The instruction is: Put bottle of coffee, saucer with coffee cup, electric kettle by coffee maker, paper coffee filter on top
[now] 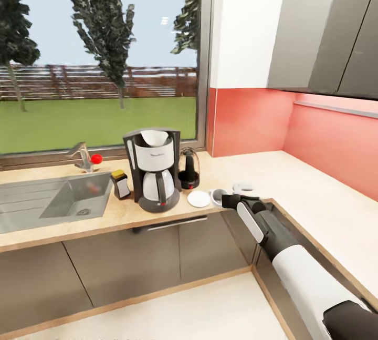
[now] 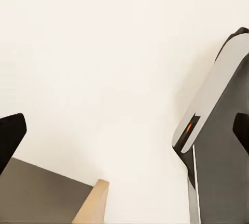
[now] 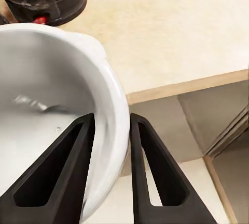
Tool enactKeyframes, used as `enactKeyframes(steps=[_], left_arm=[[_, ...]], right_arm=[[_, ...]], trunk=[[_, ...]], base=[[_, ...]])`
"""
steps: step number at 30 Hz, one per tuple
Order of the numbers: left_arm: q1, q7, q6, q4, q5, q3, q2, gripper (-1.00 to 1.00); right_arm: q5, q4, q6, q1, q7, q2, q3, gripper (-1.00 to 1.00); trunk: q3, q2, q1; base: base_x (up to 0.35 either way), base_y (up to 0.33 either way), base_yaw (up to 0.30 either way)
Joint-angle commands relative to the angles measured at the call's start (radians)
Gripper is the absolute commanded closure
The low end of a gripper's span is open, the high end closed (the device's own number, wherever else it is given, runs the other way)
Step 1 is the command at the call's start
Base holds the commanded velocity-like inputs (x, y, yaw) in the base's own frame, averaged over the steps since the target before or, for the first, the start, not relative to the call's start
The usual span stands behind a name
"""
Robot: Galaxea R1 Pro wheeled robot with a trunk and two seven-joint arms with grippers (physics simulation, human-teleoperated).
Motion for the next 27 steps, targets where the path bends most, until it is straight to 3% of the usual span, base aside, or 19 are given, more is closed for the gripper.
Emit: enactKeyframes(steps=[1,7,16,27], left_arm=[[-0.001,0.001,-0.004,0.001,0.001,0.006,0.0,-1.0],[-0.001,0.001,-0.004,0.001,0.001,0.006,0.0,-1.0],[-0.001,0.001,-0.004,0.001,0.001,0.006,0.0,-1.0],[-0.001,0.001,-0.003,0.005,0.001,0.006,-0.001,-1.0]], right_arm=[[-0.012,-0.002,0.002,-0.001,-0.007,-0.002,0.004,1.0],[-0.012,-0.002,0.002,-0.001,-0.007,-0.003,0.004,1.0],[-0.007,0.004,0.003,-0.001,-0.005,-0.007,0.006,1.0],[-0.006,0.005,0.003,-0.001,-0.005,-0.008,0.006,1.0]], trunk=[[-0.002,-0.002,0.001],[-0.002,-0.002,0.001],[-0.002,-0.002,0.001],[-0.002,-0.002,0.001]], base=[[0.185,0.0,0.278],[0.286,0.0,0.244],[0.32,0.0,0.032],[0.051,0.0,0.001]])
